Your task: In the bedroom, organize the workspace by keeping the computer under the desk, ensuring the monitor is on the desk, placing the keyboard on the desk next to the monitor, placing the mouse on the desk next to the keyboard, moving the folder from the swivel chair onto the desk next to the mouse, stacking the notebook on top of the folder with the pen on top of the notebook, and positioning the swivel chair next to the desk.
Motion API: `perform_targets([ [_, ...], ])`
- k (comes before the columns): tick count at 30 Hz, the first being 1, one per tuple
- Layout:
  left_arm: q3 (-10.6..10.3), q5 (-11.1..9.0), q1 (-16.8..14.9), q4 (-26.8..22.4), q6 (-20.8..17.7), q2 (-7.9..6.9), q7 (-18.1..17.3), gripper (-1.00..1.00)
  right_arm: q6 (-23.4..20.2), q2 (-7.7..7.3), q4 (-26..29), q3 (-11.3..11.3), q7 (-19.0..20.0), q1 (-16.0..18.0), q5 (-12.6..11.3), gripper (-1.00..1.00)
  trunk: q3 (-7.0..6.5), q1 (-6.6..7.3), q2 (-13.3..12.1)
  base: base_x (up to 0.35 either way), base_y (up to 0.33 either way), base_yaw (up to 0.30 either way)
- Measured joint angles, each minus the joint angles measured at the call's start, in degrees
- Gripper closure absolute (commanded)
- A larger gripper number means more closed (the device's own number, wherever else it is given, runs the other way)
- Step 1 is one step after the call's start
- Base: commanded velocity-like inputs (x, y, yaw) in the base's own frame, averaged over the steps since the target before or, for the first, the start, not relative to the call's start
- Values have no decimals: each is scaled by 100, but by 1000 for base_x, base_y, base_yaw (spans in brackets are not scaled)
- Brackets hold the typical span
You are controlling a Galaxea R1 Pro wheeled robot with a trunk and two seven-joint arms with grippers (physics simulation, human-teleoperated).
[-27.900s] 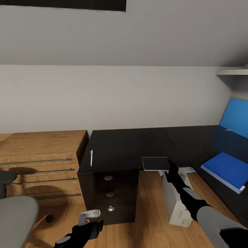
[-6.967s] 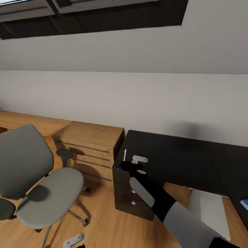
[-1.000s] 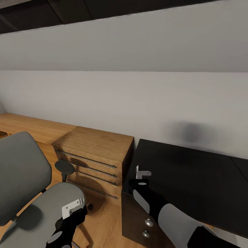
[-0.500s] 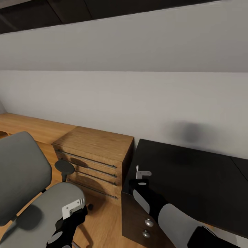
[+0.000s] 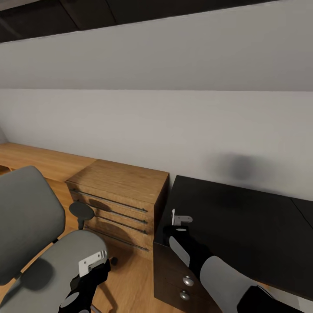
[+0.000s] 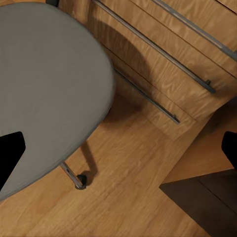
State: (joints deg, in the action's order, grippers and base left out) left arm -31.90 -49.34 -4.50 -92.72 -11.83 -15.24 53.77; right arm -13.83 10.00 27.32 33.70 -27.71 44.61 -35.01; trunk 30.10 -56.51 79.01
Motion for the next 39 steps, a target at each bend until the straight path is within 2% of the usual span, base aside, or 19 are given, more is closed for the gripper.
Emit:
perform_targets([
  [9, -12, 0, 0, 0, 0, 5, -4, -100, -8, 0, -1, -10, 4, 3, -3, 100, 0, 0, 0, 0, 0, 0],
  [16, -21, -9, 0, 0, 0, 9, -9, -100, -193, 0, 62, -272, 13, 5, 46, 100, 0, 0, 0, 0, 0, 0],
  [36, -17, -9, 0, 0, 0, 9, -14, -100, -289, 0, 112, -360, 3, 3, 19, 100, 0, -1, -1, 0, 0, 0],
  [39, -25, -8, 0, -1, -5, 3, -17, -100, -302, 0, 111, -367, -1, -1, -39, 100, -53, 65, -120, 0, 0, 0],
])
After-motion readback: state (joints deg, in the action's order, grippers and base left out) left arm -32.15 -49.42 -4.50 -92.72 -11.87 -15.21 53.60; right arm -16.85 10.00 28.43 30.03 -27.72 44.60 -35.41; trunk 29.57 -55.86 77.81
